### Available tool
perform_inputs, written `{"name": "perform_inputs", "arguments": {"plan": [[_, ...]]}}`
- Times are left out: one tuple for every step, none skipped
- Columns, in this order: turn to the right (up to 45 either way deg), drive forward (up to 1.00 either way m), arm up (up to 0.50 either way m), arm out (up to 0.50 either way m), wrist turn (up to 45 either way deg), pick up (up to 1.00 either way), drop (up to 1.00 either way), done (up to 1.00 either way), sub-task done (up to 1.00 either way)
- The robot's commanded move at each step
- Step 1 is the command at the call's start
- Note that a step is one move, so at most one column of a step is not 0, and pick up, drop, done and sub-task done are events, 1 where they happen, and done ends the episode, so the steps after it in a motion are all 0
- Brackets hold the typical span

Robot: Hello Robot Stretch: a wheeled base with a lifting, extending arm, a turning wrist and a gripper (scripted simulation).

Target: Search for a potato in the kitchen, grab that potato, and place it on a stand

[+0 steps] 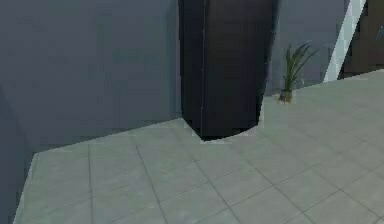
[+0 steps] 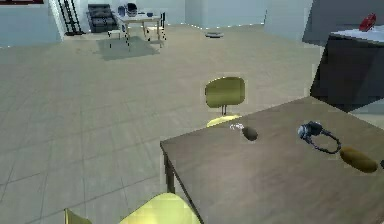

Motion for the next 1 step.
{"name": "perform_inputs", "arguments": {"plan": [[42.0,0.0,0.0,0.0,0.0,0.0,0.0,0.0,0.0]]}}
